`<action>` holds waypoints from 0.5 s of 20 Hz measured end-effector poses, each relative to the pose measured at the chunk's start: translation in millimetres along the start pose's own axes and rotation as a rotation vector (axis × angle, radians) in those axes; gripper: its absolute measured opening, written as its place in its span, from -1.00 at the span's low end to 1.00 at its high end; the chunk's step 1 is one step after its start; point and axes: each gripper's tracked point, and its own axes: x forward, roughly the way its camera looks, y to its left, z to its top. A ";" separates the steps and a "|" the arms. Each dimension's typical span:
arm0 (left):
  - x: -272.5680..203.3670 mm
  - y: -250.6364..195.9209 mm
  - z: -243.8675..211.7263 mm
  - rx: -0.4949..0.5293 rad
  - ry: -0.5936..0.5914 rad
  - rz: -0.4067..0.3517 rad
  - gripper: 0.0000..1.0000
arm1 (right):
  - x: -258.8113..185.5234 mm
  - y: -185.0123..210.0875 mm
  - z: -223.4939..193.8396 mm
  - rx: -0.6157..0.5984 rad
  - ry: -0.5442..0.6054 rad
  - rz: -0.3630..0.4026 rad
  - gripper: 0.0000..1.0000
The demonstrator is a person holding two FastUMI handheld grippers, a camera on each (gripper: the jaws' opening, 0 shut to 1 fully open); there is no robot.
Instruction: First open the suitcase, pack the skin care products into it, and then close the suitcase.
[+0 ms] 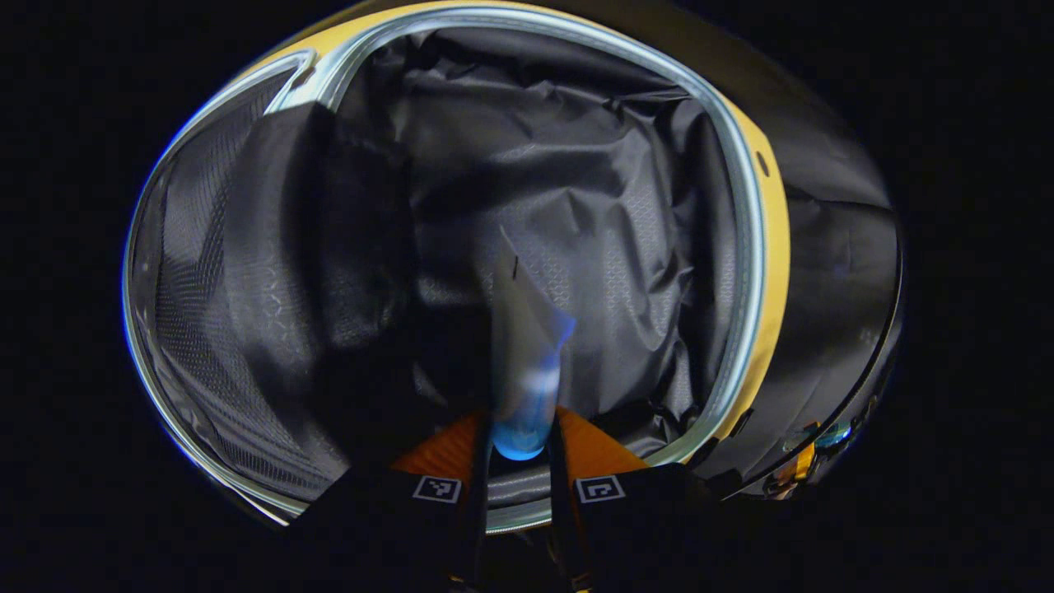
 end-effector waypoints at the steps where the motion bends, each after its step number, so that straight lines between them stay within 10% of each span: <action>1: 0.7 1.0 0.1 0.000 0.004 0.003 -0.13 | -1.0 2.7 0.5 0.012 -0.003 0.005 -0.31; 10: 3.1 -2.2 6.7 -0.014 -0.009 0.083 -0.05 | 12.9 43.3 -11.3 -0.107 0.040 0.037 -0.29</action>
